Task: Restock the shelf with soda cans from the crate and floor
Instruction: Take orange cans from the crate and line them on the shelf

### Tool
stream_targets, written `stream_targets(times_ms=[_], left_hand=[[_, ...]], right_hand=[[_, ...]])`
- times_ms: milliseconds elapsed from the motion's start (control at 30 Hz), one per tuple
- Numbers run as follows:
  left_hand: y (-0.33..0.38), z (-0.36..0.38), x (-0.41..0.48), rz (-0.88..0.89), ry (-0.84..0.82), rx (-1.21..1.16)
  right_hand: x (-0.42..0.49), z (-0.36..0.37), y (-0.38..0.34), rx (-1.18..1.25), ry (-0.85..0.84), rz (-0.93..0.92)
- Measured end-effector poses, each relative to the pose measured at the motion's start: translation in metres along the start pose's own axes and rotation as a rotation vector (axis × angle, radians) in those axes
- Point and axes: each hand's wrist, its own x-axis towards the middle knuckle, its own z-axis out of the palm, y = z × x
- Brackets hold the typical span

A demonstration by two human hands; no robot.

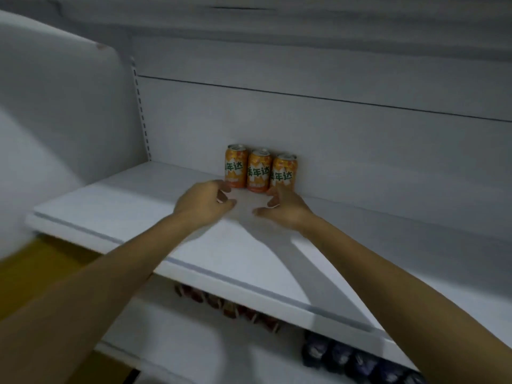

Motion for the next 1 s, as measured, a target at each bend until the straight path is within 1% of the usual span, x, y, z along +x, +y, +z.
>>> stream_targets(times_ms=[100,233,367,467,567,667,733,900,1000], left_hand=[[-0.013,-0.033,-0.065,-0.108,0.068,0.104],[-0.032,-0.055,-0.166,-0.24,0.128,0.297],[-0.052,-0.065,-0.265,-0.425,0.067,0.495],[-0.074,-0.062,-0.338,-0.599,-0.02,0.533],[-0.1,-0.043,-0.411,-0.738,-0.099,0.505],[-0.126,-0.007,-0.476,-0.844,-0.194,0.456],[-0.141,0.019,-0.512,-0.928,-0.247,0.39],[-0.168,0.079,-0.585,-1.081,-0.296,0.233],[-0.192,0.104,-0.615,-1.161,-0.371,0.107]], right_hand=[[-0.036,0.015,-0.026,-0.032,-0.083,-0.156],[-0.09,0.058,-0.064,-0.096,-0.23,-0.374],[-0.147,0.116,-0.094,-0.194,-0.416,-0.547],[-0.186,0.159,-0.099,-0.285,-0.566,-0.631],[-0.221,0.203,-0.089,-0.343,-0.692,-0.641],[-0.251,0.244,-0.062,-0.377,-0.798,-0.641],[-0.266,0.272,-0.039,-0.426,-0.875,-0.6],[-0.291,0.329,0.017,-0.603,-1.018,-0.505],[-0.305,0.36,0.044,-0.634,-1.129,-0.429]])
